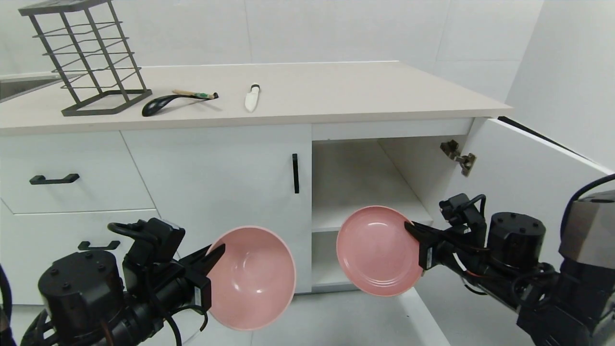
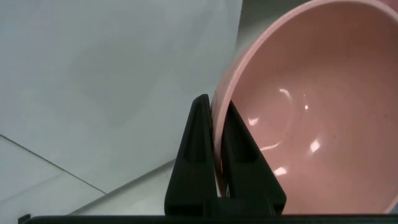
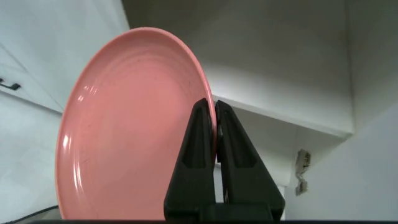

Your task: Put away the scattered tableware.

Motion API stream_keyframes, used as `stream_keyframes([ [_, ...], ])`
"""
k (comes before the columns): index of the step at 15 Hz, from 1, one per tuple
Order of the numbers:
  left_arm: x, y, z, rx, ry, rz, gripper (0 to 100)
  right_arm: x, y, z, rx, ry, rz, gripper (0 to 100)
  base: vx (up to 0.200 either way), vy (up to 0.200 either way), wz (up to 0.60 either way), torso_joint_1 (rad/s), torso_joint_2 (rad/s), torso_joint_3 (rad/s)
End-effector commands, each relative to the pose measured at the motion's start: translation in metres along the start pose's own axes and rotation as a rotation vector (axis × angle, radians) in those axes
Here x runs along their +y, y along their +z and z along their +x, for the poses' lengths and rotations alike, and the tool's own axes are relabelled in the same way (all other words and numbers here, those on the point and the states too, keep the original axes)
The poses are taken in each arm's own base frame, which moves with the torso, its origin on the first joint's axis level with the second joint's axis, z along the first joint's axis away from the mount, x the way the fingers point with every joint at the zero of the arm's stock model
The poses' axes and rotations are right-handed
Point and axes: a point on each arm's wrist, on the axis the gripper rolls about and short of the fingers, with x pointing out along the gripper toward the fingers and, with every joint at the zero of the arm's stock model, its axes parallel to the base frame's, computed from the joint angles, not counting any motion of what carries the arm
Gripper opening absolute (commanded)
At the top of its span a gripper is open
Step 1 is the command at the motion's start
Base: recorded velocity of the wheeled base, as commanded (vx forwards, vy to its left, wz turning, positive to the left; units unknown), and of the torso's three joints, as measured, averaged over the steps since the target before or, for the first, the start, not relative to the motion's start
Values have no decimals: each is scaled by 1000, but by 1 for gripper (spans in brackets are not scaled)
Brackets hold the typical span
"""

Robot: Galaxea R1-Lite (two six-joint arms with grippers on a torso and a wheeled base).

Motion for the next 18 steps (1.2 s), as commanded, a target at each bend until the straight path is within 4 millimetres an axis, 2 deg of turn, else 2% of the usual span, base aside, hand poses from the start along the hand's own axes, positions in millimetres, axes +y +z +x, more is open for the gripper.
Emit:
stream_keyframes([
  [1, 0, 1, 0, -4, 0, 0, 0, -4, -16, 20, 36, -5, 5, 0, 0, 0, 0, -2, 139, 32],
  [5, -1, 1, -1, -7, -6, -4, 0, -7, -20, 27, 37, -13, 7, 0, 200, 0, 0, -4, 35, 45],
  [8, -8, 2, -2, -14, -36, 2, 0, -6, -21, 28, 40, -10, 5, 0, 0, 0, 0, 0, 0, 0],
  [11, -6, 3, -2, -15, 2, -7, 0, -3, -22, 26, 48, -2, 4, 0, 200, 0, 0, -2, 4, 38],
  [15, -10, 2, -2, -13, -8, -2, 0, -4, -30, 25, 81, -5, 8, 0, 0, 0, 0, 0, 0, 0],
  [18, -10, 2, -2, -13, -7, -2, 0, -5, -26, 37, 42, -5, 21, 0, 0, 0, 0, 0, 0, 0],
])
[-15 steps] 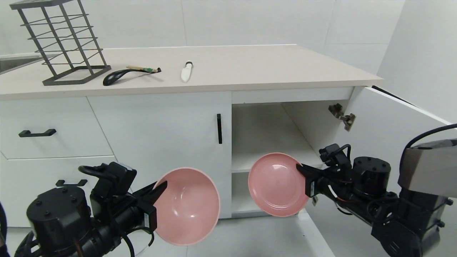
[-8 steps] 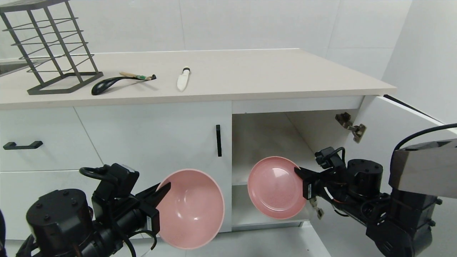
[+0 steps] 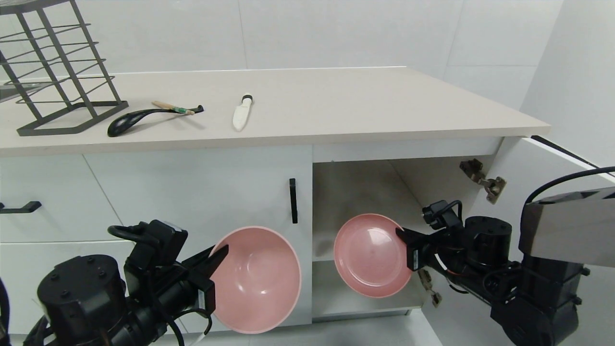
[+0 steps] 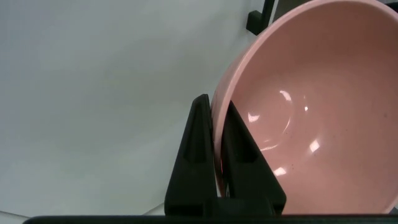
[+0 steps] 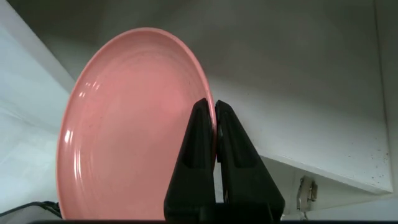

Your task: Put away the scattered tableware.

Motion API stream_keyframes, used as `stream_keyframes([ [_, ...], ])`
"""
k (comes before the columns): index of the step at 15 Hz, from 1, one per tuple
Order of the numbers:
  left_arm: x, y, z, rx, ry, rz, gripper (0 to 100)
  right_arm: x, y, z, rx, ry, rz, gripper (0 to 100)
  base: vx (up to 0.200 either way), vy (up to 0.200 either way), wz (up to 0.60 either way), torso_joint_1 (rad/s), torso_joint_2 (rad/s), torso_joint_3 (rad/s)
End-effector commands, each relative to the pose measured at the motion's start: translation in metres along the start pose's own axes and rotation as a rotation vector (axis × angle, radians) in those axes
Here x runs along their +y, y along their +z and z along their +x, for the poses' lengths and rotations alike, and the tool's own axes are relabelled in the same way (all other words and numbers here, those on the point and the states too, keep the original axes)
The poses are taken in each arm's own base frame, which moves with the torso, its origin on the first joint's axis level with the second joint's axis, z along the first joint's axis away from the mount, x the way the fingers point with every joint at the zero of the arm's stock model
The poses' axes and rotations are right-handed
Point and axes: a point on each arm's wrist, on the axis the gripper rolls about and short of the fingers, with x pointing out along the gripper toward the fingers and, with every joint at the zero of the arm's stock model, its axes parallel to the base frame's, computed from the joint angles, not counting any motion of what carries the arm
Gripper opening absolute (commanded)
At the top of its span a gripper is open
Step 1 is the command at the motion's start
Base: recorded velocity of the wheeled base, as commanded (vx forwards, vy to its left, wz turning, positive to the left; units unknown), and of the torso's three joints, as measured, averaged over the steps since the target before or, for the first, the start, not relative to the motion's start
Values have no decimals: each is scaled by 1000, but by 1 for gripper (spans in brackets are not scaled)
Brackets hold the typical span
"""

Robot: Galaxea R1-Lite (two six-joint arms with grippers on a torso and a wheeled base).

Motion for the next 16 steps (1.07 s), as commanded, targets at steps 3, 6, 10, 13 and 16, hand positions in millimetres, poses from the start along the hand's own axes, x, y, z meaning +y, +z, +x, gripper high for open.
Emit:
stream_keyframes([
  [3, -1, 0, 0, 1, -3, 1, 0, -2, 1, 21, -39, 1, 72, 0, 0, 0, 0, 0, 0, 0],
  [6, -2, -1, 0, 2, -7, 2, 0, -4, 1, 37, -70, 1, 124, 0, 0, 0, 0, 0, 0, 0],
  [10, -3, -1, 0, 4, -12, 3, 0, -19, -18, 51, -37, -36, 163, 0, 0, 0, 0, 0, 0, 0],
  [13, -3, -1, 1, 5, -13, 4, 0, -26, -27, 62, -38, -51, 227, 0, 0, 0, 0, 0, 0, 0],
  [16, -3, -3, 2, 14, -13, 5, 0, -30, -25, 70, -72, -73, 305, 0, 0, 0, 0, 0, 0, 0],
])
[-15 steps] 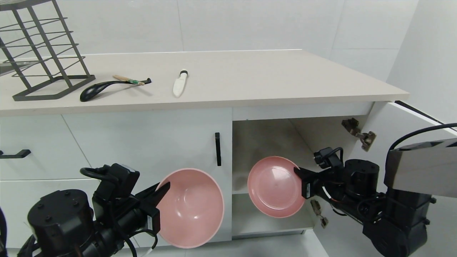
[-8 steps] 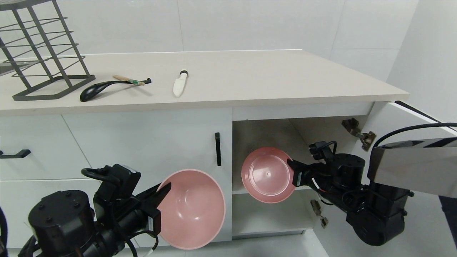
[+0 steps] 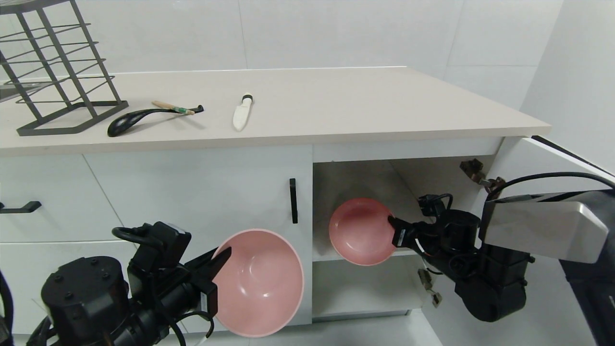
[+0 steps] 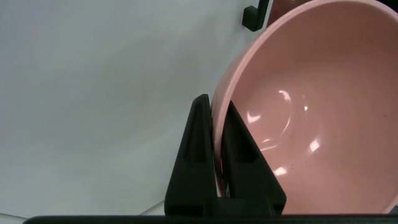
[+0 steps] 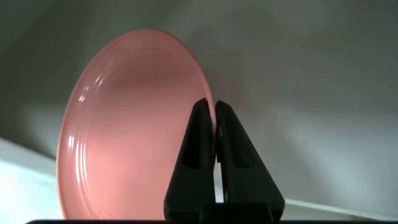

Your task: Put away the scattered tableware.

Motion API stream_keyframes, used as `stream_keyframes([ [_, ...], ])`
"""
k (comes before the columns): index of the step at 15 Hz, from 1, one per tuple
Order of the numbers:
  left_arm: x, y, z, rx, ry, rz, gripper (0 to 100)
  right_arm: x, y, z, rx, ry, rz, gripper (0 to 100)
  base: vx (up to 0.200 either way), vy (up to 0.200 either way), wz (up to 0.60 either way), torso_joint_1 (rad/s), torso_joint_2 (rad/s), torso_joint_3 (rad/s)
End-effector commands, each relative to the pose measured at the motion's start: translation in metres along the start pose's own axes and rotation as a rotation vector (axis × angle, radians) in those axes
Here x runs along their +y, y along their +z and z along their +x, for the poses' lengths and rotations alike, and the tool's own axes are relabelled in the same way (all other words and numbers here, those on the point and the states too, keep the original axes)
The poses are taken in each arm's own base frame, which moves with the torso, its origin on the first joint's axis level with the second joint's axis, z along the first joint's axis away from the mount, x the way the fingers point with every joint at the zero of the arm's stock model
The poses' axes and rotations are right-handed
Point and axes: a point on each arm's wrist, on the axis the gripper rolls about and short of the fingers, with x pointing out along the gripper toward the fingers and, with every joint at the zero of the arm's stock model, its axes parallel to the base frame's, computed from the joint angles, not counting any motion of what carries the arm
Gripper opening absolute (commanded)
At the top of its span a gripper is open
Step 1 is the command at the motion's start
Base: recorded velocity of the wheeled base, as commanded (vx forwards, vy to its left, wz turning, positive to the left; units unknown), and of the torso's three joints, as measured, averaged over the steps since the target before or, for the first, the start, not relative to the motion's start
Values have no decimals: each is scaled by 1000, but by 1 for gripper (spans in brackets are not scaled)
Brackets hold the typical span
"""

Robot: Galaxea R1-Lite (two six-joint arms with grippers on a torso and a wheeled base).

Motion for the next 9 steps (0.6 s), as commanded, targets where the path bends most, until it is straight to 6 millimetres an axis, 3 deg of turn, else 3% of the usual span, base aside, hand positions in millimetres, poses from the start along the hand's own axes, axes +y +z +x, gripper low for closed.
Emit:
stream_keyframes([
  [1, 0, -1, 1, 8, 0, 1, 0, -6, -7, 7, 1, -20, 8, 0, 0, 0, 0, 0, 0, 0],
  [9, -2, -3, 2, 17, -8, 4, 0, -10, -24, 34, -31, -49, 26, 0, 0, 0, 0, 0, 0, 0],
])
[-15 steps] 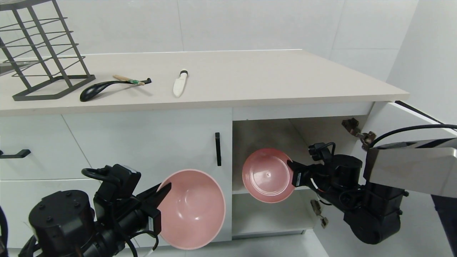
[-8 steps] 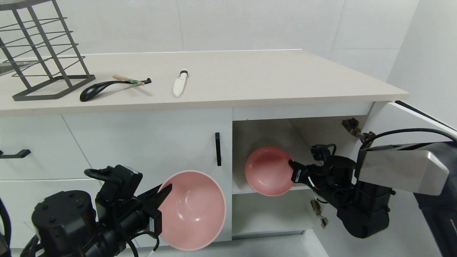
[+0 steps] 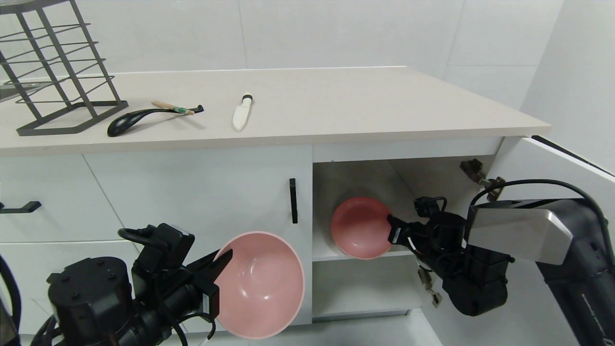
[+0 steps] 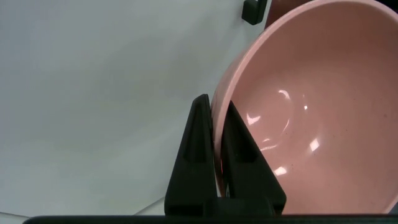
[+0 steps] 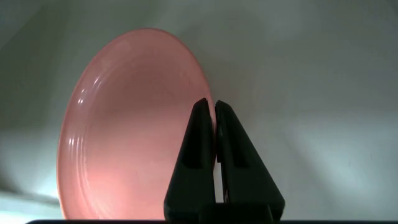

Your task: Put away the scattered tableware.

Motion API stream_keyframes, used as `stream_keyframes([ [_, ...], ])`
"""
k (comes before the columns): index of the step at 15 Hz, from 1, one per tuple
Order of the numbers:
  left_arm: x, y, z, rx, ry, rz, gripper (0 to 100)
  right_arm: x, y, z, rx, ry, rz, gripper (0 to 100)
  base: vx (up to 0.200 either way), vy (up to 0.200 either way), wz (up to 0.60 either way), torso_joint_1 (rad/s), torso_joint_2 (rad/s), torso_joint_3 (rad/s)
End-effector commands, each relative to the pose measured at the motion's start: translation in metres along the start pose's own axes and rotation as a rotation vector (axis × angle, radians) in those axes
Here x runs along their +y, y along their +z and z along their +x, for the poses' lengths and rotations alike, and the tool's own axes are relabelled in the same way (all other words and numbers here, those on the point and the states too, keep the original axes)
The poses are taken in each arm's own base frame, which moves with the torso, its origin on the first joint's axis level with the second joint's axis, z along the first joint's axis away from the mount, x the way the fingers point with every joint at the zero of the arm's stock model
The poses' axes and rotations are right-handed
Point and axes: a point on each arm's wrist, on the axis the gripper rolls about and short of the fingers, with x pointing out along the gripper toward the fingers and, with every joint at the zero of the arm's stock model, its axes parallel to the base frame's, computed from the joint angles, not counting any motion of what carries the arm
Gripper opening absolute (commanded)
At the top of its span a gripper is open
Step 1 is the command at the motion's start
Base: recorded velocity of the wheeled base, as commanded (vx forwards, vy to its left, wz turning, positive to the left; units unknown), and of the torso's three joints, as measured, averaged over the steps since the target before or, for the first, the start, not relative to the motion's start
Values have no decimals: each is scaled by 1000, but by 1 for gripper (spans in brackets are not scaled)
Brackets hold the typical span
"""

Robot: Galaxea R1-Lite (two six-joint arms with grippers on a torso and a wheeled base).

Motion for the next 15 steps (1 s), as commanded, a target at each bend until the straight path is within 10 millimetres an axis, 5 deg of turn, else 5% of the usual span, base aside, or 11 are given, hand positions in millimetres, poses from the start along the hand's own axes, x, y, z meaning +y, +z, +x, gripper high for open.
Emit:
stream_keyframes([
  [1, -2, 0, 0, -2, -7, 2, 0, 4, -6, 11, -15, 17, -4, 0, 0, 0, 0, 0, 0, 0],
  [14, -2, 0, 0, -1, -10, 2, 0, 3, -6, 40, -66, 6, 53, 0, 0, 0, 0, 0, 0, 0],
  [15, -2, 0, 0, -1, -10, 2, 0, 3, -8, 40, -60, 4, 53, 100, 0, 0, 0, 0, 0, 0],
])
